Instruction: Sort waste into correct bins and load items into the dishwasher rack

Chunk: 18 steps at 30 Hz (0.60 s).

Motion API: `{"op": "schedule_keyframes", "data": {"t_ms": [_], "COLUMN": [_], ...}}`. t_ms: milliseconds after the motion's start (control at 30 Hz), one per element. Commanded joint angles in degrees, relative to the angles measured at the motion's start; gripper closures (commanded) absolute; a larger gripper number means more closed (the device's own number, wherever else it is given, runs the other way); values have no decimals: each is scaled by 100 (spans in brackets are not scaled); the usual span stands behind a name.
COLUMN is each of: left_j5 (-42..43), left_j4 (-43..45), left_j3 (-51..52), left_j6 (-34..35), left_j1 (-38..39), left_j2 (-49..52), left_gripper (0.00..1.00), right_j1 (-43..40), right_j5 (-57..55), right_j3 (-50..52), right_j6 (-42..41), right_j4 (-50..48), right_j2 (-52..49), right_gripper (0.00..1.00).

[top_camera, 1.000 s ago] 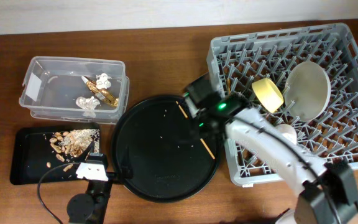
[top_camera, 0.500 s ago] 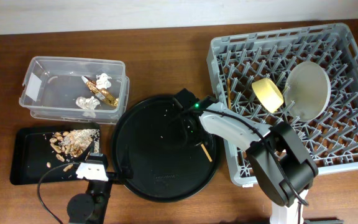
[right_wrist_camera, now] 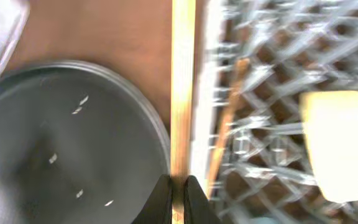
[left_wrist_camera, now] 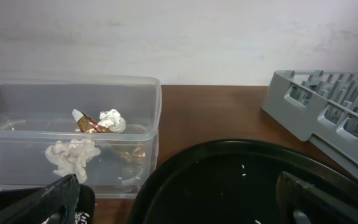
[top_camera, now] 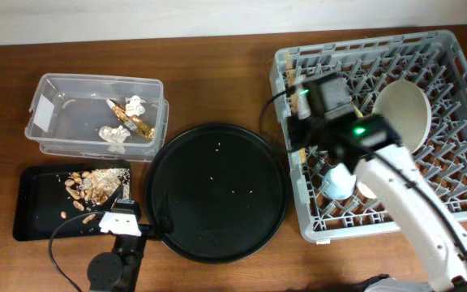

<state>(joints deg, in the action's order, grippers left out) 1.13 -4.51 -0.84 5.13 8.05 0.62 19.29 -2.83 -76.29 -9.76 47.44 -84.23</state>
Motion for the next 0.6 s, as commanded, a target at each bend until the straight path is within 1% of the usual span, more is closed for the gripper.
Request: {"op": "schedule_keyframes", "data": {"t_ms": [0, 100, 133, 167, 200, 233, 333, 367, 400, 433, 467, 567], "left_j5": [63, 63, 63, 63, 63, 63, 63, 63, 63, 63, 63, 63], "left_j4": [-7, -7, -7, -7, -7, -7, -7, -7, -7, -7, -7, -7], "left_j3": [31, 31, 31, 31, 31, 31, 31, 31, 31, 31, 31, 31], "left_j6": [-90, -90, -92, -90, -90, -90, -90, -90, -92, -90, -90, -90], "left_j1": [-35, -35, -35, -35, -35, -35, -35, -35, -35, -35, -35, -35], "left_j2": [-22, -22, -22, -22, -22, -22, -22, -22, -22, -22, -22, -22], "left_gripper": [1, 0, 1, 1, 1, 1, 1, 1, 1, 1, 1, 1], "right_j1": [-374, -400, -400, -400, -398, -393, -387, -345, -275, -201, -122, 125], "right_j5": [-63, -66, -48, 35, 229, 442, 870, 992, 1023, 1014, 1016, 1016], "right_j3": [24, 24, 24, 24, 20, -17, -197, -234, -238, -238, -238, -238], "right_j6": [188, 334, 332, 332, 332, 332, 332, 332, 332, 337, 334, 334], "right_j4": [13, 15, 35, 52, 57, 92, 280, 328, 365, 393, 439, 599], "right_j2": [-529, -1045, -1174, -1215, -1213, -1130, -678, -323, 22, 306, 595, 1410], "right_gripper": [96, 94, 88, 86, 81, 69, 38, 31, 21, 9, 1, 1]}}
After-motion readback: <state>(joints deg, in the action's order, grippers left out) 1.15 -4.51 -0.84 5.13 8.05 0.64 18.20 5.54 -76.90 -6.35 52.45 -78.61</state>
